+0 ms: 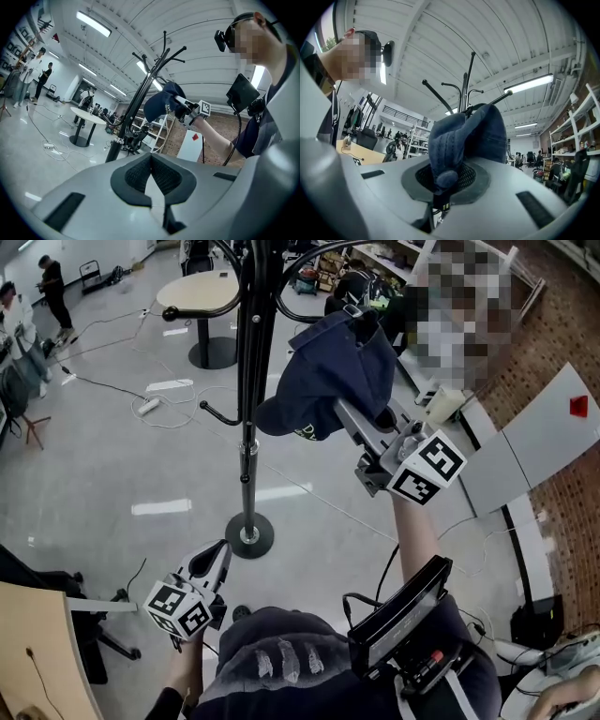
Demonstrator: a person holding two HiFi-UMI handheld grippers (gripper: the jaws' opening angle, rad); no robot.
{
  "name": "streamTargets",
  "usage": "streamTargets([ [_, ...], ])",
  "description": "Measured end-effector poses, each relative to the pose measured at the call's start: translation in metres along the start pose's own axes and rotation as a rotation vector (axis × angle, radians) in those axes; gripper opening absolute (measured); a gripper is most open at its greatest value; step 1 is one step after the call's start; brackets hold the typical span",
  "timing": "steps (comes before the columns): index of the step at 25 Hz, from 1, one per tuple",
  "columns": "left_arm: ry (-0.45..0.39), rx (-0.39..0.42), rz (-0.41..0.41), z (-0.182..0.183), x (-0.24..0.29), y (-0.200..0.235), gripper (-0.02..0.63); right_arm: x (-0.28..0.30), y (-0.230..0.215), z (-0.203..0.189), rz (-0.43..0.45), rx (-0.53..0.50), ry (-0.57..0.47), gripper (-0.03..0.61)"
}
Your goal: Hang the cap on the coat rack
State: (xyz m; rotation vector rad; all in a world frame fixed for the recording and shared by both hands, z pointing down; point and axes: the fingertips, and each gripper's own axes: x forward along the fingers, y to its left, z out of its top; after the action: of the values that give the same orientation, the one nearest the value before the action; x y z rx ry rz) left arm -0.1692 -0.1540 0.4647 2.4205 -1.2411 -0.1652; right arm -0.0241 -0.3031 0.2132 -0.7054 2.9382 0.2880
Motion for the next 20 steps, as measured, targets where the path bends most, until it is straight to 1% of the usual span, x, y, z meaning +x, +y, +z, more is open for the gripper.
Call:
streamTargets([
  [3,-0.006,0.003,0.001,0.002,-0.003,0.009,0.006,0.014,0.001,-0.002,0.013,0.007,0.007,0.015],
  [7,0.0,-0.001,0.003,-0.003,-0.008,0.02,0.006,0.029,0.003,-0.016,0.023,0.019,0.032,0.015],
  [14,0.002,-0.005,0.012,0.001,0.0,0.007,0.006,0.023,-0.006,-0.017,0.037,0.036,0.055,0.015],
  [20,0.001,-0.005,0.007,0.001,0.004,0.001,0.006,0.026,-0.004,-0.022,0.056,0.037,0.077,0.015],
])
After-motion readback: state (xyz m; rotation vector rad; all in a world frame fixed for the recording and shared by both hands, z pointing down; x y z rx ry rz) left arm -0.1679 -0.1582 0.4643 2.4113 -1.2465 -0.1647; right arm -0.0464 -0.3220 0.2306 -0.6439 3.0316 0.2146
